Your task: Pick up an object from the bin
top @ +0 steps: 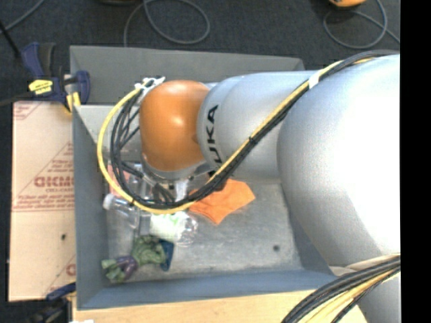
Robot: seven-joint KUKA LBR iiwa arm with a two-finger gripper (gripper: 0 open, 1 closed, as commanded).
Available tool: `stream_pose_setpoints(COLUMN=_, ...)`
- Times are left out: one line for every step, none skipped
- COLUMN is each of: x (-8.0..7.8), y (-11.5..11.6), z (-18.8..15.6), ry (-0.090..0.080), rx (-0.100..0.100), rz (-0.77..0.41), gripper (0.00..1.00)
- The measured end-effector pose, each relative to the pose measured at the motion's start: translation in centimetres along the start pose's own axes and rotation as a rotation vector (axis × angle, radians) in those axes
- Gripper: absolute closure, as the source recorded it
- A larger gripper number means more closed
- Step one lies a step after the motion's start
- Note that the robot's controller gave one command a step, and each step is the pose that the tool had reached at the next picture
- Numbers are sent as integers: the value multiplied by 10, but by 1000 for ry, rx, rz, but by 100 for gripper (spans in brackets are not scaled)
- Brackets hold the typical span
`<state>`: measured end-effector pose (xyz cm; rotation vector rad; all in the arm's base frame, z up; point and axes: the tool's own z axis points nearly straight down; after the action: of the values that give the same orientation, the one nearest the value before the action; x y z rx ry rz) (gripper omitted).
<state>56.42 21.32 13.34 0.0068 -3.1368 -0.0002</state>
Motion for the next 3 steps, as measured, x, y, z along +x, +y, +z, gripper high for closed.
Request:
stream_pose_setpoints(x=-2, y=-1, z=-5, ry=-7, rx=-2, rz=4, gripper=0)
stream_pose_setpoints(x=12, y=-13, z=2, ry=-12, rx=-3, rz=-73, gripper=0)
stream_pose_setpoints(x=32, y=-42, z=15, ry=-5, rx=1, rz=-198, gripper=0)
